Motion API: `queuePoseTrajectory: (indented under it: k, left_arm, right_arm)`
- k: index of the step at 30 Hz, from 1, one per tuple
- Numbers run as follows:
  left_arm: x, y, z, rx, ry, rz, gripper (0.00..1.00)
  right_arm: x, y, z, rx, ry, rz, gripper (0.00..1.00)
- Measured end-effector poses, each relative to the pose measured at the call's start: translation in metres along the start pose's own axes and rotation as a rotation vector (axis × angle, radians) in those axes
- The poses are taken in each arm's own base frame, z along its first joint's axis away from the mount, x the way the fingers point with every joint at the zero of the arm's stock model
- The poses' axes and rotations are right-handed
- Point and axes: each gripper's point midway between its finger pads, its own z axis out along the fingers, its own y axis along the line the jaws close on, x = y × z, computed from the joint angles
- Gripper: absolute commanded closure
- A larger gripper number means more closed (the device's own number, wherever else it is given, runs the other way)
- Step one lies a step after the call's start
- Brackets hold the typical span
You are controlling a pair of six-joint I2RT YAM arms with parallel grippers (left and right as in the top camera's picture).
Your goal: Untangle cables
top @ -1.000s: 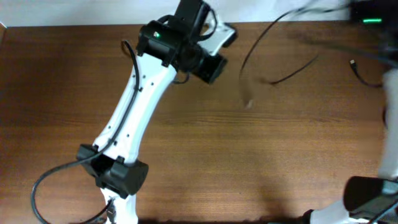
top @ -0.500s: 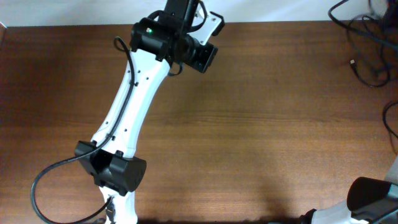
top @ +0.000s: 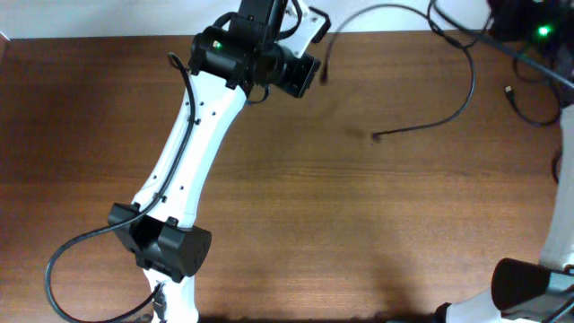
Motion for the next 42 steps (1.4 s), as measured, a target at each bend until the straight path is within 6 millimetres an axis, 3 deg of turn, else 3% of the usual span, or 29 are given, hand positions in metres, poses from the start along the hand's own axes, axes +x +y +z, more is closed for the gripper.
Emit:
queuePoseTrajectory:
  k: [4,9,12,15,18,21,22,23,26,33,42]
  left_arm:
    - [-0.042,-0.025,-0.004,0.142,-0.177,0.075,0.98]
    - [-0.095,-0.065,-0.018,0.252,-0.401,0.188,0.97]
    - [-0.105,-0.089,-0.015,0.279,-0.44,0.218,0.94]
    - [-0.104,-0.104,0.005,0.28,-0.428,0.218,0.93]
    - [-0.098,-0.109,0.046,0.29,-0.401,0.216,0.92]
    - [-0.083,-0.101,0.096,0.296,-0.358,0.199,0.92]
    - [-0.081,-0.1,0.101,0.298,-0.354,0.197,0.92]
    - [-0.071,-0.095,0.123,0.301,-0.329,0.185,0.91]
    - [-0.066,-0.091,0.137,0.301,-0.319,0.18,0.9]
    - [-0.088,-0.096,0.127,0.322,-0.416,0.186,0.9]
    - [-0.109,-0.109,0.096,0.363,-0.492,0.184,0.9]
  right_arm:
    - [0.012,0.038,0.014,-0.078,0.052,-0.01,0.96]
    - [0.016,0.056,0.019,-0.112,0.067,-0.021,0.96]
    - [0.016,0.057,0.019,-0.115,0.066,-0.023,0.96]
    - [0.016,0.057,0.019,-0.115,0.065,-0.024,0.96]
    - [0.015,0.058,0.019,-0.116,0.065,-0.024,0.96]
    - [0.015,0.058,0.018,-0.116,0.063,-0.024,0.96]
    - [0.014,0.059,0.017,-0.116,0.06,-0.026,0.96]
    - [0.013,0.059,0.016,-0.116,0.058,-0.027,0.96]
    - [0.009,0.064,0.009,-0.121,0.044,-0.035,0.96]
    - [-0.003,0.082,-0.025,-0.128,0.009,-0.064,0.96]
    - [-0.008,0.069,-0.025,-0.048,-0.007,-0.093,0.96]
